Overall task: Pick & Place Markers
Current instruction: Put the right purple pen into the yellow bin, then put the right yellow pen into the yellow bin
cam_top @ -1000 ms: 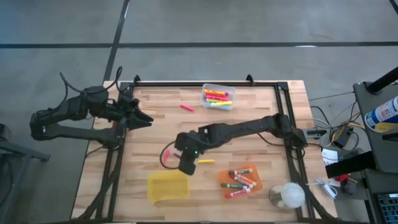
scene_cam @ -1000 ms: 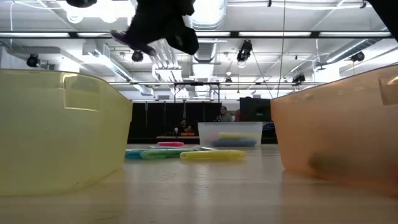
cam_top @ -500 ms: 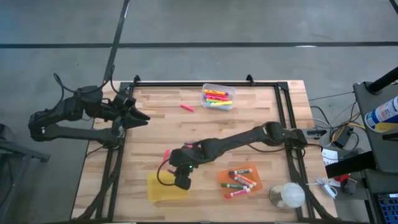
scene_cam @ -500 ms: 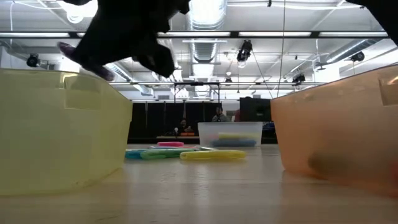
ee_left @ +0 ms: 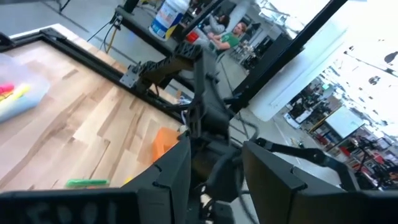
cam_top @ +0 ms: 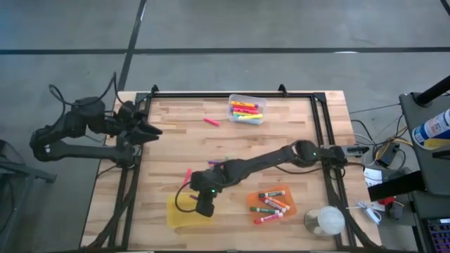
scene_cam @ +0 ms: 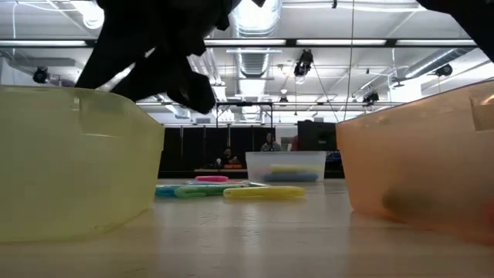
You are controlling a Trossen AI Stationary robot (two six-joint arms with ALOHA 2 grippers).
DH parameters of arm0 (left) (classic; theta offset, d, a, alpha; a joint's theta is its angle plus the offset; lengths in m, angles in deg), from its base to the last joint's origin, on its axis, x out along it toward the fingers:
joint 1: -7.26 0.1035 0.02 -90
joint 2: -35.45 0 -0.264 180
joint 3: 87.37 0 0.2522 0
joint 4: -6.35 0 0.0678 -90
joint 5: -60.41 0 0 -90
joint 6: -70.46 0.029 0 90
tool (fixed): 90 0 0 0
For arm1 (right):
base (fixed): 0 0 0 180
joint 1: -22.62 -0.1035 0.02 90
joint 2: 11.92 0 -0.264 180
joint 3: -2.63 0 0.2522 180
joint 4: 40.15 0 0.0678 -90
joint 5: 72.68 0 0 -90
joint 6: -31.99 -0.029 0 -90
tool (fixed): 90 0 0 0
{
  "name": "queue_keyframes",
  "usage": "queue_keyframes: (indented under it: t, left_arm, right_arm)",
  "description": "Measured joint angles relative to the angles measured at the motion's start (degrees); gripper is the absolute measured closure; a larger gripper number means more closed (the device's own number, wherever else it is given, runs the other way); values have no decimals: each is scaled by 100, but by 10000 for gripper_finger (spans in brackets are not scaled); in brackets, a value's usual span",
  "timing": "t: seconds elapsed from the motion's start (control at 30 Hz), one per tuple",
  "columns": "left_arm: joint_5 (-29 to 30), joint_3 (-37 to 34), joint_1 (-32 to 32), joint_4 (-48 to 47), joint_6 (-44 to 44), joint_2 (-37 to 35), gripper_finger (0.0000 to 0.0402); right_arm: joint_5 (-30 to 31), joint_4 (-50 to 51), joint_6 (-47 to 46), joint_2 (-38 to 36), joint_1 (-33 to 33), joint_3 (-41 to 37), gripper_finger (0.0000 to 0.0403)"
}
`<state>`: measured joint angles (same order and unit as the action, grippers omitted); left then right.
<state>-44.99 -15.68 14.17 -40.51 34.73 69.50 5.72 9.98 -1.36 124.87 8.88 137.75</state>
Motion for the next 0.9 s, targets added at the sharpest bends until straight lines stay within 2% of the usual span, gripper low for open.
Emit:
queue_keyframes:
  t: [0.17, 0.33, 0.43, 0.9]
  left_arm:
    - [0, 4, 2, 2, -6, -28, 262]
    - [0, 4, 2, 0, -5, -24, 262]
    - [0, 4, 0, 0, -7, -31, 262]
    - [0, 4, 2, 0, -31, -28, 262]
  right_arm:
    - [-16, -34, 31, -15, 9, 40, 262]
    - [-48, 34, -85, -17, 13, 42, 245]
    - [-52, 315, -105, -46, 20, 79, 244]
    - [14, 2520, 960, -271, 34, 243, 275]
